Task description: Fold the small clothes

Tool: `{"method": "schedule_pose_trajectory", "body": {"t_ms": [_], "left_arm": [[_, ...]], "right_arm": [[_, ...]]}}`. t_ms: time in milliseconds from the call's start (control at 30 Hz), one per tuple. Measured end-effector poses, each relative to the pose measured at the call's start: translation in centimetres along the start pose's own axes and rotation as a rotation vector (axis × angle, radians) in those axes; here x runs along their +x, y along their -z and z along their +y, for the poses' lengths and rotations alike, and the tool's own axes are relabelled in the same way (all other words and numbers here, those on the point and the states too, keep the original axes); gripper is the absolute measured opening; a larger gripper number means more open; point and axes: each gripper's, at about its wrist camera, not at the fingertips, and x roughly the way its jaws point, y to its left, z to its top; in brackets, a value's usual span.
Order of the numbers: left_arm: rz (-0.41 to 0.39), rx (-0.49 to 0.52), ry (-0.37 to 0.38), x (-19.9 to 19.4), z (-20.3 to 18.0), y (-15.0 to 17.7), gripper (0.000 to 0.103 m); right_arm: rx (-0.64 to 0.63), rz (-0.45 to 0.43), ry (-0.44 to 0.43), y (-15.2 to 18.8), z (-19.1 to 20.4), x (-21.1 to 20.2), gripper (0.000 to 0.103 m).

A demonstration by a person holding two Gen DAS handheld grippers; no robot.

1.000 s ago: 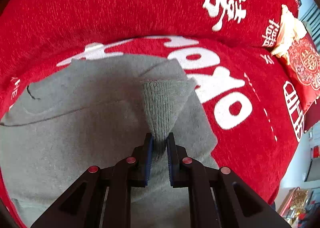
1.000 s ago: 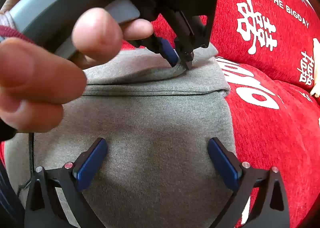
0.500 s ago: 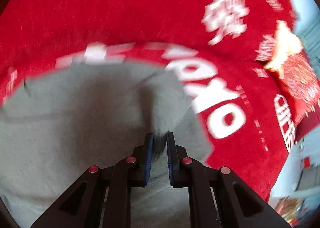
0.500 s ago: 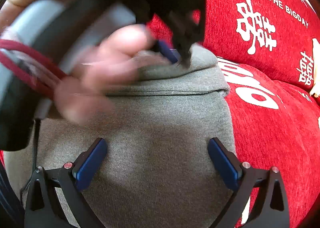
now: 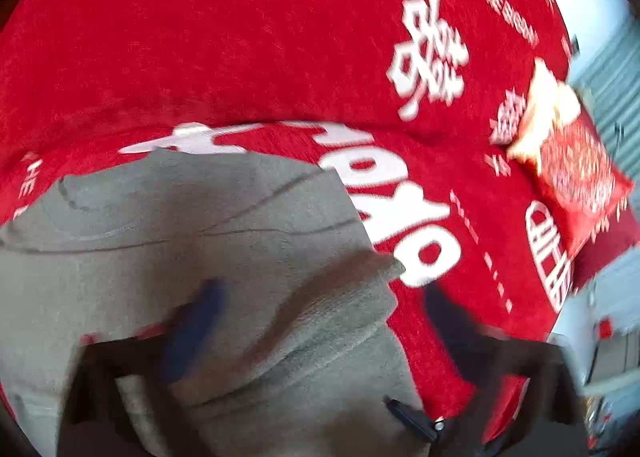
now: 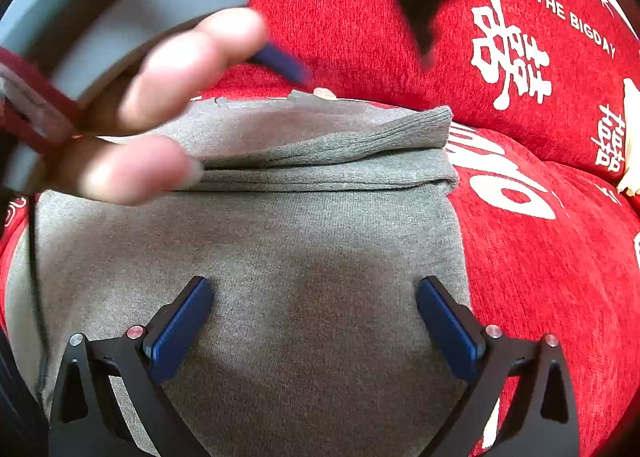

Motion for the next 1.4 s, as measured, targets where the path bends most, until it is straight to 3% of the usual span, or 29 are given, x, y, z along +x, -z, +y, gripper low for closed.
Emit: {"method": "schedule_pose_trajectory", "body": {"t_ms": [67, 200, 400, 567, 733, 800, 900, 933, 1000, 1067, 1133, 1200, 1333, 1400], "left_arm": [[-0.026, -0.034, 0.051, -1.2, 0.9, 0.1, 0.103], [-0.061, -0.022, -0.009, -4.0, 2.8, 1.5, 0.103], [-0.12, 0.009, -0.228, -8.2, 8.3, 6.2, 0.103], [-0.167, -0.036, -0.332, -9.9, 13.1, 8.2, 0.103], [-0.146, -0.131, -0.34, -8.3, 16.5, 8.2, 0.103], [-0.118, -0.131, -0.37, -7.5, 17.5, 8.4, 0.103], [-0.076, -0.154, -0.374, -6.7, 19.3, 9.2, 0.103], [-0.068, -0.156, -0.364, -6.4, 19.7, 9.6, 0.103], [-0.094, -0.128, -0.358, -6.7, 19.9, 10.4, 0.103], [-0.122, -0.138, -0.357, -7.6, 19.4, 10.7, 0.103], [-0.158, -0.148, -0.314, -8.6, 18.6, 11.0, 0.103], [-0.167, -0.135, -0.307, -9.0, 17.5, 11.9, 0.103], [-0.166, -0.077, -0.372, -9.1, 15.7, 15.1, 0.103], [-0.152, -0.07, -0.385, -9.2, 15.4, 17.1, 0.103]], "right_arm": [[-0.001, 0.0, 0.001, 0.0, 0.0, 0.0, 0.102], [0.0, 0.001, 0.0, 0.0, 0.0, 0.0, 0.102], [0.014, 0.009, 0.026, -0.4, -0.1, -0.7, 0.102], [0.055, -0.14, 0.006, -4.2, -0.4, -4.2, 0.102], [-0.02, -0.048, -0.051, -10.3, 1.7, 0.8, 0.102], [-0.032, 0.011, -0.04, -11.1, 1.8, 3.3, 0.102], [0.023, 0.174, 0.022, -9.7, -0.3, 7.5, 0.102], [0.054, 0.186, 0.007, -9.0, -1.1, 7.7, 0.102], [0.128, 0.156, -0.029, -8.4, -2.6, 6.8, 0.102], [0.151, 0.147, -0.001, -8.4, -2.7, 5.5, 0.102], [0.148, 0.102, -0.017, -8.2, -1.7, 3.6, 0.102], [0.105, 0.105, -0.054, -7.3, 0.3, 2.6, 0.102], [0.016, 0.157, -0.064, -4.2, 4.1, 2.1, 0.102], [-0.033, 0.16, -0.017, -2.2, 5.1, 1.9, 0.102]]}}
